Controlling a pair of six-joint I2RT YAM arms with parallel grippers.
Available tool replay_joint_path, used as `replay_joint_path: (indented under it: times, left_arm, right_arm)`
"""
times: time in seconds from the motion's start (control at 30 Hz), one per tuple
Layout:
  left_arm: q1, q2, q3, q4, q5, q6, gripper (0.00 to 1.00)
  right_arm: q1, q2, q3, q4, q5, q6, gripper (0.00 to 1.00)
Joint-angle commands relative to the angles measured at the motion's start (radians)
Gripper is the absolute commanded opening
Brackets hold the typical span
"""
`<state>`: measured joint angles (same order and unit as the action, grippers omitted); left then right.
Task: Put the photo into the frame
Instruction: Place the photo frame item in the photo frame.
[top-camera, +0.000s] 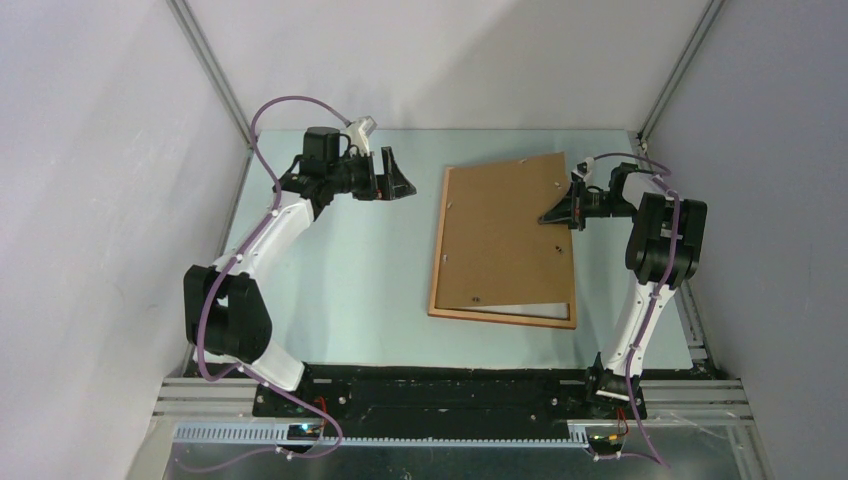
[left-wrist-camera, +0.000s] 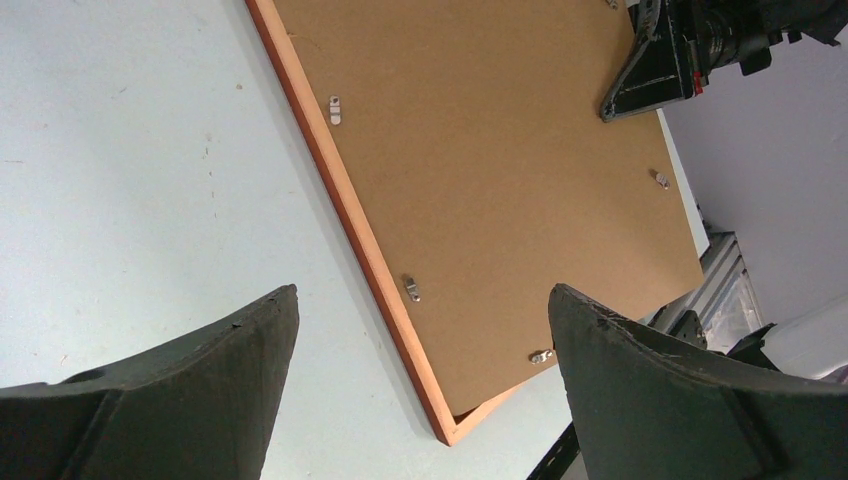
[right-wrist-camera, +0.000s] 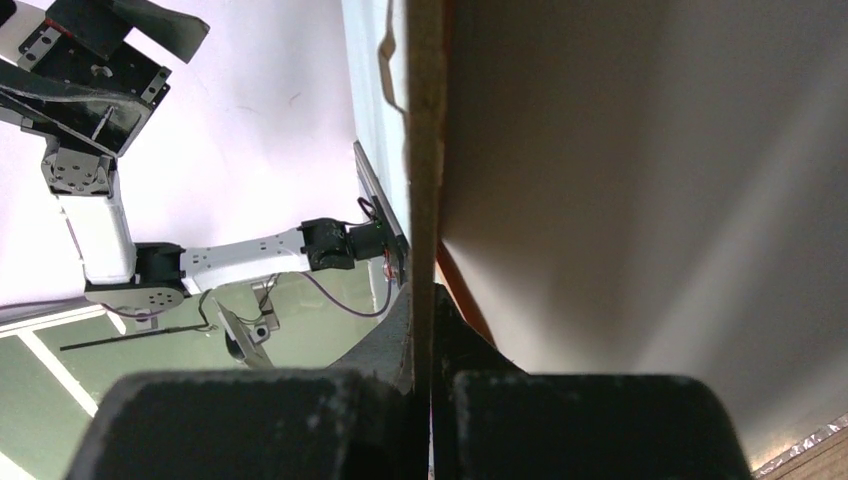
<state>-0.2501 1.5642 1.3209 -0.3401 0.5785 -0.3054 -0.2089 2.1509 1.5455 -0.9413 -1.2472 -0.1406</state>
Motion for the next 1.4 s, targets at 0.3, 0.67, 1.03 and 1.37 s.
replay_joint_path:
  times: [0.3,0.67,1.03,1.37]
  left_arm:
    - [0.0,-0.018,-0.013,0.017,-0.007,0.025,0.98]
    - [-0.001,-0.021,-0.015,0.017,-0.007,0.025,0.98]
    - [0.0,-0.024,-0.016,0.017,-0.007,0.025,0.98]
    - [-0.001,-0.023,-0.015,0.018,-0.009,0.026,0.98]
  right_arm:
    - [0.005,0.025,0.056,-0.111,-0.114,-0.067,0.0]
    - [-0.008,0.013,0.024,-0.103,-0.119,-0.076,0.0]
    - [-0.008,0.017,0.015,-0.098,-0.116,-0.077,0.0]
    - [0.0,0.028,0.016,-0.101,-0.108,-0.081,0.0]
